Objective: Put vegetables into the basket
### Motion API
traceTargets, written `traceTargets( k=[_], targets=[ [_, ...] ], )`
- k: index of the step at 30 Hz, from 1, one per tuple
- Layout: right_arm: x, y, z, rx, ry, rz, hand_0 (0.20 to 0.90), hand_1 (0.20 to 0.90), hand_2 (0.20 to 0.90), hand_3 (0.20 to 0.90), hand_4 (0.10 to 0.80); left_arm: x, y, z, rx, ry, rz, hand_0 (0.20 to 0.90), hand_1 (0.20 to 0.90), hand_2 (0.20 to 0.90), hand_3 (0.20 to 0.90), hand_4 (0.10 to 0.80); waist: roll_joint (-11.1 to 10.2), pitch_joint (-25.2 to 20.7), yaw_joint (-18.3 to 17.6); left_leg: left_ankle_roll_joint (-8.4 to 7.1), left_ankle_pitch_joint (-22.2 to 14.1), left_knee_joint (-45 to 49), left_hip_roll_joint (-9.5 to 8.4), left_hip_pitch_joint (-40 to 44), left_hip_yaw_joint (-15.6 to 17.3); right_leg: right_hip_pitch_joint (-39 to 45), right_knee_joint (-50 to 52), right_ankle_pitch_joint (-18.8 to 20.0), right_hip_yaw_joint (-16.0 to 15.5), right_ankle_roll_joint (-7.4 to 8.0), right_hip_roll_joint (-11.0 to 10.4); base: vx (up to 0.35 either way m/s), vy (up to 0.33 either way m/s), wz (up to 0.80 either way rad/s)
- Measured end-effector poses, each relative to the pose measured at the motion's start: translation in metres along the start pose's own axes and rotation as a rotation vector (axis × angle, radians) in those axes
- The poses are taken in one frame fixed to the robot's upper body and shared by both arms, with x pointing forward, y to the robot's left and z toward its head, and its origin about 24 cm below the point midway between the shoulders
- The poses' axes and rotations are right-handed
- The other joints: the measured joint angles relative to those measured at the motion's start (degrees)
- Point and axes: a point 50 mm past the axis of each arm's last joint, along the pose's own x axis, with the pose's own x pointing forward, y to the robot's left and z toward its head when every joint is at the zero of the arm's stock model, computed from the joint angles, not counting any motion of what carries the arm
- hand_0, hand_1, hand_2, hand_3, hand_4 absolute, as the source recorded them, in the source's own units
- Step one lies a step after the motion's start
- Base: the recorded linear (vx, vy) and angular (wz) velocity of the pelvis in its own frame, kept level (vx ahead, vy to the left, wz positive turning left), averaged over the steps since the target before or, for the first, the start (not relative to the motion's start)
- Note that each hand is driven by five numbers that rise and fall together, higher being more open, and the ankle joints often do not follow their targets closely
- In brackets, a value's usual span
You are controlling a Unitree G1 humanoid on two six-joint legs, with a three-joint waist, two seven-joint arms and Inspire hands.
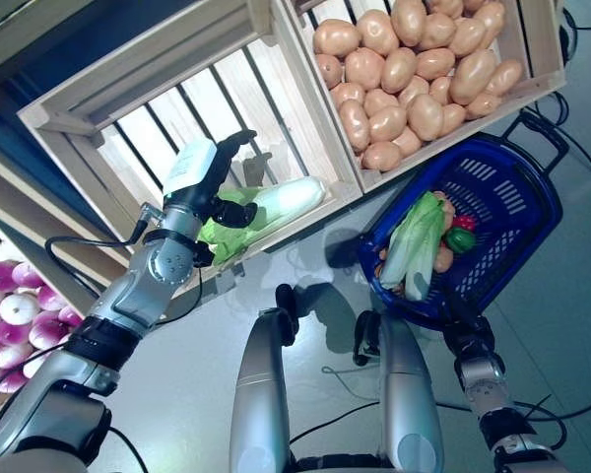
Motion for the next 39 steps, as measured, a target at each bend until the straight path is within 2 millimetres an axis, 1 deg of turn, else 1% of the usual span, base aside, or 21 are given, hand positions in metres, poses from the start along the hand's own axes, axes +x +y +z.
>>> traceTargets(
  k=[2, 5, 9, 15, 19, 25, 34, 35, 37, 39],
  targets=[
    [0.000, 0.002, 0.000, -0.002, 0.002, 0.015, 0.900, 0.900, 0.900, 0.900, 0.800, 0.002, -0.007, -0.002, 0.019, 0.017, -0.057, 0.900, 0.900, 0.900, 0.900, 0.800, -0.01, 0.00, -0.49, -0.02, 0.03, -0.49, 0.29, 0.01, 0.20, -0.16, -0.56, 0.47, 0.24, 0.07, 0.46, -0.022, 0.004, -0.08],
    [0.000, 0.005, -0.002, -0.019, 0.011, 0.032, 0.900, 0.900, 0.900, 0.900, 0.800, 0.004, -0.014, -0.009, 0.044, 0.058, -0.111, 0.900, 0.900, 0.900, 0.900, 0.800, -0.05, 0.00, -0.80, -0.12, 0.11, -0.77, 0.45, -0.06, 0.45, -0.43, -0.69, 0.62, 0.34, -0.03, 0.54, -0.035, 0.010, -0.06],
    [0.000, 0.011, -0.003, -0.022, 0.012, 0.058, 0.900, 0.900, 0.900, 0.900, 0.800, 0.005, -0.018, -0.020, 0.040, 0.120, -0.163, 0.900, 0.900, 0.900, 0.900, 0.800, -0.10, 0.02, -0.95, -0.21, 0.17, -0.96, 0.75, -0.59, 1.39, -1.70, -0.66, 0.83, 0.88, -0.29, 0.82, -0.008, 0.010, -0.09],
    [0.003, 0.015, -0.002, -0.028, 0.013, 0.067, 0.900, 0.900, 0.900, 0.900, 0.800, 0.013, -0.015, -0.018, 0.014, 0.129, -0.230, 0.900, 0.900, 0.900, 0.900, 0.800, -0.10, 0.02, -0.85, -0.22, 0.17, -0.76, 0.80, -0.57, 1.39, -1.56, -0.93, 0.89, 0.82, -0.19, 0.79, 0.000, 0.000, 0.00],
    [0.005, 0.015, -0.002, -0.032, 0.016, 0.060, 0.900, 0.900, 0.900, 0.900, 0.800, 0.015, -0.015, -0.019, 0.010, 0.138, -0.249, 0.900, 0.900, 0.900, 0.900, 0.800, -0.10, 0.02, -0.91, 0.12, -0.05, -0.85, 0.91, -0.37, 1.50, -1.37, -1.05, 0.99, 1.04, -0.01, 0.73, 0.000, 0.000, 0.00],
    [0.006, 0.014, -0.002, -0.010, 0.029, 0.064, 0.900, 0.900, 0.900, 0.900, 0.800, 0.015, -0.015, -0.021, 0.015, 0.150, -0.238, 0.900, 0.900, 0.900, 0.900, 0.800, -0.09, 0.01, -0.91, 0.10, -0.04, -1.07, 0.84, -0.38, 1.52, -1.50, -1.17, 1.01, 1.05, 0.02, 0.72, 0.000, 0.000, 0.00],
    [0.006, 0.016, 0.000, -0.007, 0.029, 0.092, 0.900, 0.900, 0.900, 0.900, 0.800, 0.012, -0.021, -0.044, 0.071, 0.268, -0.159, 0.900, 0.900, 0.900, 0.900, 0.800, -0.09, 0.01, -0.84, 0.19, -0.13, -0.75, 1.05, -1.40, 1.55, -2.21, -1.50, 1.05, 0.91, 0.05, 0.79, 0.000, 0.000, 0.00],
    [0.006, 0.017, -0.001, -0.016, 0.032, 0.099, 0.900, 0.900, 0.900, 0.900, 0.800, 0.011, -0.025, -0.047, 0.085, 0.285, -0.139, 0.900, 0.900, 0.900, 0.900, 0.800, -0.09, 0.01, -0.88, 0.23, -0.16, -0.71, 1.15, -1.50, 1.58, -2.30, -1.52, 1.07, 0.92, 0.07, 0.81, 0.000, 0.000, 0.00],
    [0.006, 0.018, -0.002, -0.019, 0.036, 0.103, 0.900, 0.900, 0.900, 0.900, 0.800, 0.011, -0.030, -0.045, 0.094, 0.282, -0.104, 0.900, 0.900, 0.900, 0.900, 0.800, -0.09, 0.01, -0.81, 0.31, -0.21, -0.75, 1.21, -1.58, 1.57, -2.35, -1.52, 1.07, 0.91, 0.08, 0.85, 0.000, 0.000, 0.00],
    [0.006, 0.019, -0.002, -0.019, 0.036, 0.105, 0.900, 0.900, 0.900, 0.900, 0.800, 0.011, -0.036, -0.048, 0.124, 0.295, -0.058, 0.900, 0.900, 0.900, 0.900, 0.800, -0.09, 0.01, -0.81, 0.30, -0.26, -0.61, 1.38, -1.66, 1.56, -2.40, -1.51, 1.10, 0.91, 0.07, 0.98, 0.002, -0.007, -0.03]
  ],
)
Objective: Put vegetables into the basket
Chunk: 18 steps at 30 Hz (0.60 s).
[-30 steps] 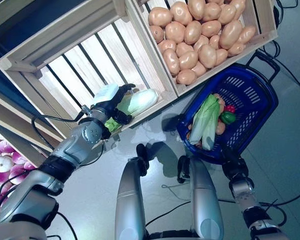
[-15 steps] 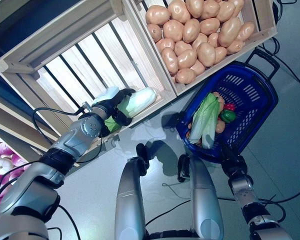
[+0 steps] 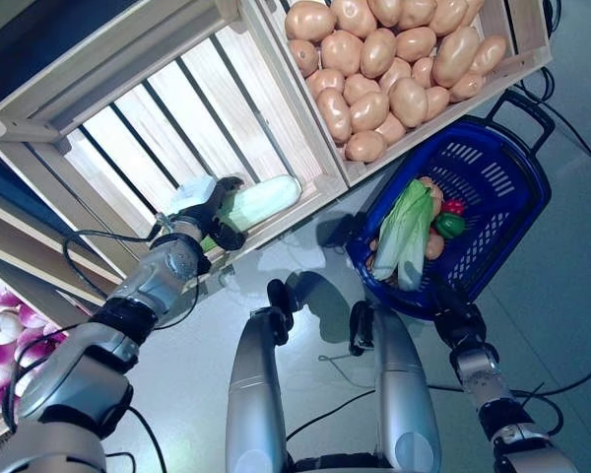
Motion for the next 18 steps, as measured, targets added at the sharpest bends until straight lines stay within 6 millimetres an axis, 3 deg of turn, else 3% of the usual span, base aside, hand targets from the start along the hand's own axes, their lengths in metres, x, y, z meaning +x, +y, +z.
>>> traceTargets(
  k=[7, 8, 9, 10, 18],
  targets=[
    [0.001, 0.005, -0.001, -0.006, 0.005, 0.014, 0.900, 0.900, 0.900, 0.900, 0.800, 0.000, -0.013, 0.004, 0.111, 0.016, 0.124, 0.900, 0.900, 0.900, 0.900, 0.800, -0.06, 0.01, -0.11, -0.17, -0.15, 0.51, 0.48, -0.37, -0.21, -0.24, 0.00, 0.23, -0.18, -0.34, 0.62, 0.003, -0.011, -0.03],
    [0.001, 0.006, -0.001, -0.006, 0.005, 0.014, 0.900, 0.900, 0.900, 0.900, 0.800, 0.001, -0.014, 0.004, 0.114, 0.017, 0.128, 0.862, 0.862, 0.862, 0.862, 0.775, -0.08, 0.02, -0.11, -0.17, -0.15, 0.52, 0.49, -0.38, -0.22, -0.25, 0.00, 0.23, -0.19, -0.35, 0.63, 0.000, 0.000, 0.00],
    [0.001, 0.006, -0.002, -0.006, 0.006, 0.013, 0.900, 0.900, 0.900, 0.900, 0.800, 0.000, -0.016, 0.004, 0.118, 0.022, 0.139, 0.559, 0.559, 0.559, 0.559, 0.573, -0.12, 0.02, -0.12, -0.18, -0.15, 0.55, 0.55, -0.40, -0.23, -0.26, -0.01, 0.24, -0.20, -0.34, 0.65, 0.000, 0.000, 0.00],
    [0.001, 0.006, -0.002, -0.006, 0.008, 0.010, 0.900, 0.900, 0.900, 0.900, 0.800, 0.000, -0.018, 0.003, 0.120, 0.033, 0.152, 0.316, 0.316, 0.316, 0.316, 0.411, -0.27, 0.03, -0.15, -0.18, -0.15, 0.74, 0.70, -0.45, -0.22, -0.31, -0.02, 0.26, -0.19, -0.32, 0.67, 0.000, 0.000, 0.00],
    [0.003, 0.016, -0.013, -0.012, 0.037, 0.010, 0.900, 0.900, 0.900, 0.900, 0.800, 0.000, -0.018, 0.002, 0.174, 0.044, 0.250, 0.300, 0.300, 0.300, 0.300, 0.400, -1.85, -0.01, -0.12, -0.39, -0.41, 1.08, 1.19, -1.18, -0.24, -0.87, -0.19, 0.61, -0.16, -0.19, 1.11, 0.000, -0.003, -0.01]
  ],
)
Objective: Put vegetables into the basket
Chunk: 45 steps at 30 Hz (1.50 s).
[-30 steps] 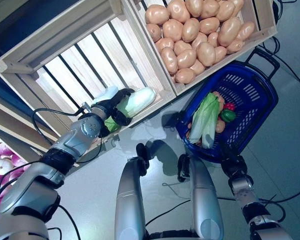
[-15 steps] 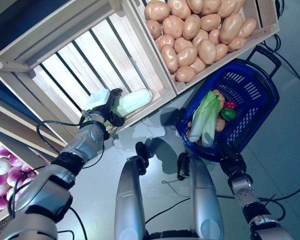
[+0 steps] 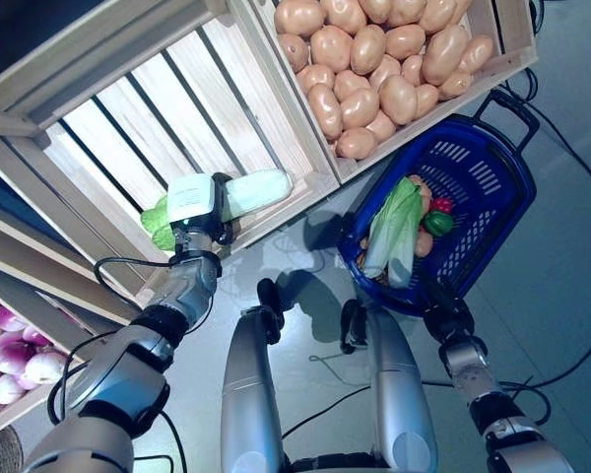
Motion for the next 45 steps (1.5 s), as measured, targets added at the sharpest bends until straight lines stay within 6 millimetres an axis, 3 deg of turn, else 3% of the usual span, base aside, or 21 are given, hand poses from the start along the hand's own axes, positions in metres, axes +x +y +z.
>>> traceTargets(
  k=[11, 17, 22, 28, 34, 37, 41, 45],
  targets=[
    [0.000, 0.002, 0.000, -0.002, 0.001, 0.006, 0.900, 0.900, 0.900, 0.900, 0.800, -0.003, -0.002, 0.000, 0.134, -0.066, 0.043, 0.300, 0.300, 0.300, 0.300, 0.400, -0.02, 0.00, 0.05, 0.34, 0.16, -0.30, -0.04, 0.52, 0.14, 0.67, -0.96, 0.75, 0.17, 0.29, 0.18, -0.004, 0.015, -0.01],
    [-0.002, -0.003, -0.005, -0.019, 0.018, -0.022, 0.900, 0.900, 0.900, 0.900, 0.800, -0.021, -0.020, -0.018, 0.175, -0.041, -0.015, 0.300, 0.300, 0.300, 0.300, 0.400, -0.70, 0.01, 0.05, -0.37, 0.86, -5.22, -0.58, 8.63, 0.37, 8.34, -6.05, 2.06, -0.07, 0.62, 0.68, 0.029, 0.030, -0.07],
    [-0.009, -0.006, -0.009, -0.050, 0.018, -0.004, 0.900, 0.900, 0.900, 0.900, 0.800, -0.043, -0.025, -0.034, 0.054, -0.010, 0.024, 0.300, 0.300, 0.300, 0.300, 0.400, -1.36, -0.15, 0.73, -1.19, 4.16, -14.52, -1.05, 16.56, 0.29, 15.72, -13.91, 4.58, -1.63, 0.50, 1.31, 0.042, 0.003, 0.04],
    [-0.020, -0.016, -0.012, -0.085, 0.015, 0.006, 0.900, 0.900, 0.900, 0.900, 0.800, -0.079, -0.030, -0.035, -0.100, -0.027, 0.063, 0.300, 0.300, 0.300, 0.300, 0.400, -1.33, -0.33, 2.11, -1.65, 9.23, -28.16, -1.98, 27.54, 0.13, 25.56, -25.69, 8.81, -2.89, 1.03, 2.72, 0.081, 0.052, 0.00],
    [-0.034, -0.029, -0.010, -0.169, -0.013, 0.013, 0.900, 0.900, 0.900, 0.900, 0.800, -0.103, -0.023, -0.027, -0.253, -0.067, 0.087, 0.300, 0.300, 0.300, 0.300, 0.400, -0.55, -4.60, 4.45, -0.81, 12.75, -40.45, -3.10, 36.44, -0.01, 34.48, -37.26, 11.89, -4.40, 2.73, 3.39, 0.073, 0.047, 0.10],
    [-0.042, -0.034, -0.013, -0.232, -0.013, 0.021, 0.900, 0.900, 0.900, 0.900, 0.800, -0.124, -0.032, -0.032, -0.378, -0.007, 0.031, 0.300, 0.300, 0.300, 0.300, 0.400, 0.68, -10.18, 4.73, -0.26, 13.65, -44.93, -3.81, 39.95, -0.17, 39.68, -44.35, 13.85, -5.51, 4.11, 3.69, 0.050, 0.037, 0.14],
    [-0.049, -0.022, -0.021, -0.245, -0.009, 0.108, 0.900, 0.900, 0.900, 0.900, 0.800, -0.138, -0.040, -0.031, -0.503, 0.049, -0.071, 0.300, 0.300, 0.300, 0.300, 0.400, 0.83, -14.72, 5.11, 0.29, 13.51, -48.20, -5.01, 43.66, -0.20, 45.32, -50.89, 15.39, -6.05, 5.53, 3.60, 0.037, 0.034, 0.15],
    [-0.052, 0.007, -0.023, -0.239, -0.015, 0.327, 0.900, 0.900, 0.900, 0.900, 0.800, -0.143, -0.045, -0.018, -0.615, -0.004, -0.212, 0.300, 0.300, 0.300, 0.300, 0.400, 0.14, -16.52, 5.40, 0.73, 13.19, -49.72, -5.82, 46.21, 0.07, 49.43, -56.06, 17.15, -6.03, 6.27, 3.57, 0.036, 0.017, -0.01]
  ],
)
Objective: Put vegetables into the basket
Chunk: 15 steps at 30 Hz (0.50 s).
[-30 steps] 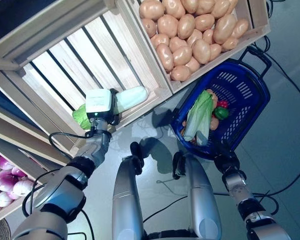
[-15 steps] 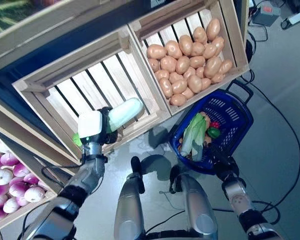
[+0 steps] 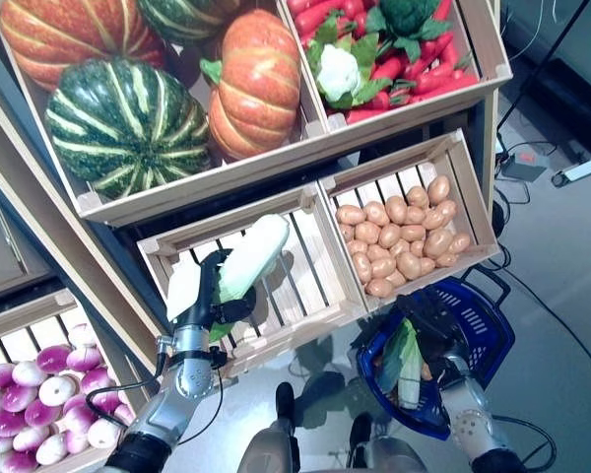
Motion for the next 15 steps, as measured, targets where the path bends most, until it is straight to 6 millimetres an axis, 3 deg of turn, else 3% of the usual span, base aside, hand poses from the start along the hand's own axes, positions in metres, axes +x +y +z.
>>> traceTargets(
  k=[9, 15],
  targets=[
    [-0.001, 0.042, 0.022, -0.068, 0.007, 0.445, 0.900, 0.900, 0.900, 0.900, 0.800, -0.001, -0.022, 0.016, -0.098, -0.071, -0.325, 0.300, 0.300, 0.300, 0.300, 0.400, -1.94, -1.90, -0.89, 0.50, -0.53, -0.07, -0.13, 2.15, 1.51, 2.75, -2.93, 1.75, 0.66, 0.32, -0.07, 0.016, -0.011, -0.07],
    [-0.003, 0.049, 0.022, -0.088, 0.078, 0.532, 0.900, 0.900, 0.900, 0.900, 0.800, -0.006, -0.032, 0.016, -0.139, -0.065, -0.449, 0.300, 0.300, 0.300, 0.300, 0.400, -1.82, -4.13, -1.10, 0.69, -0.69, -0.11, -0.13, 2.68, 2.12, 3.31, -3.96, 2.60, 1.82, 0.45, -0.11, 0.038, -0.030, -0.09]
  ],
)
